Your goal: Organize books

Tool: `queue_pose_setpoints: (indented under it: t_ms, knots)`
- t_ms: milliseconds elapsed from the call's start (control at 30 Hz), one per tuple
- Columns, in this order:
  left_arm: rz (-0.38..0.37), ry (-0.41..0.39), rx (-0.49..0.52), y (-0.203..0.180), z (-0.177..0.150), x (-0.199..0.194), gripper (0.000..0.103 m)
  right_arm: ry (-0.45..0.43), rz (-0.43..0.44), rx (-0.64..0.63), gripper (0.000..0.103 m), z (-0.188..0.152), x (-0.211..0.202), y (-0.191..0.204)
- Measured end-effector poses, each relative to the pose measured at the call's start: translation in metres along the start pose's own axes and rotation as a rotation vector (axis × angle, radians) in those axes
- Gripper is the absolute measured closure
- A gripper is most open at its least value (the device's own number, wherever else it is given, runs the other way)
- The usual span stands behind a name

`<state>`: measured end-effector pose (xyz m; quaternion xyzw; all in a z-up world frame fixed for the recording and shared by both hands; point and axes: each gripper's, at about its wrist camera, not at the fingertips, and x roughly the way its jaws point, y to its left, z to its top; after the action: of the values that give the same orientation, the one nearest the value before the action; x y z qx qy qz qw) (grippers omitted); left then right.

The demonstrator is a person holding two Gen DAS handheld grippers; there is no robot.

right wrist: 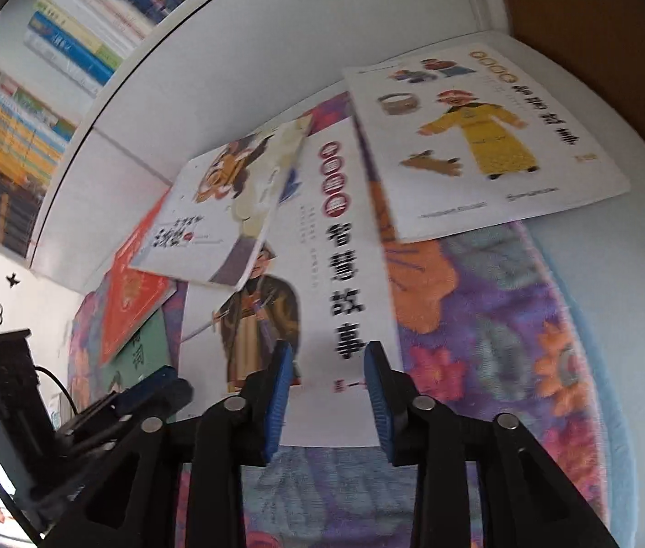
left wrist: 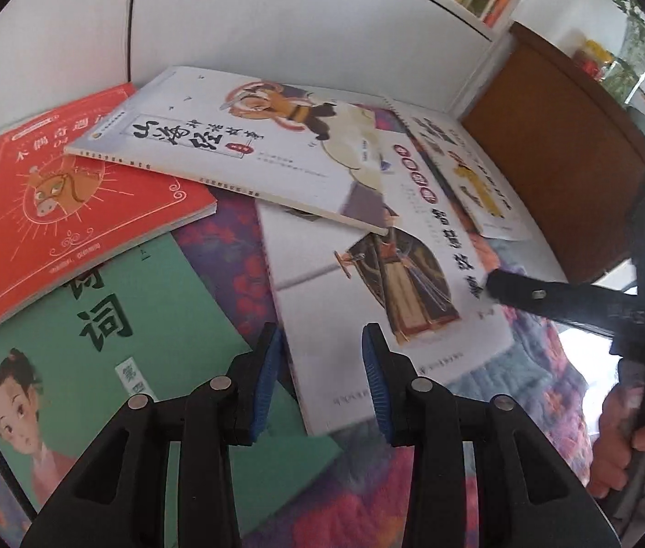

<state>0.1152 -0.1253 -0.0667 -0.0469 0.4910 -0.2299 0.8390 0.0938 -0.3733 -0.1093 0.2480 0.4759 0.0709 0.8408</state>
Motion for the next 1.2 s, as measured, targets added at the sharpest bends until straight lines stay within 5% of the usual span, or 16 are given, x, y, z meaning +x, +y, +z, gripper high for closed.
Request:
queue_pose_setpoints:
  t_ms: [100,233,367,533,767,933,1200]
  knots:
    - [-0.019,-0.019,-0.011,0.003,0.003,0.003,0.065,-0.034,-0.033,-0.015,0.062,0.001,-0.005,-0.004]
    - [-0.003,-0.029,0.027,0.0,0.004,0.006,0.064,-0.028,0.042,0.045,0.059,0.003,0.01,-0.018]
    - [-0.029,-0.066,0.022,0.005,0.002,0.007,0.064,-0.065,0.106,0.056,0.044,0.0,0.009,-0.02]
    - [-0.113,-0.116,-0.037,0.018,-0.002,0.005,0.064,-0.084,0.093,0.02,0.031,-0.001,0.012,-0.009]
    - [-0.103,-0.132,-0.016,0.014,-0.004,0.004,0.063,-0.141,-0.007,-0.142,0.014,-0.008,0.025,0.021]
    - [-0.124,-0.131,-0.026,0.018,-0.004,0.003,0.063,-0.161,-0.053,-0.182,0.013,-0.009,0.03,0.027]
    - [-0.124,-0.135,-0.026,0.017,-0.006,0.003,0.061,-0.168,0.012,-0.138,0.013,-0.007,0.026,0.016]
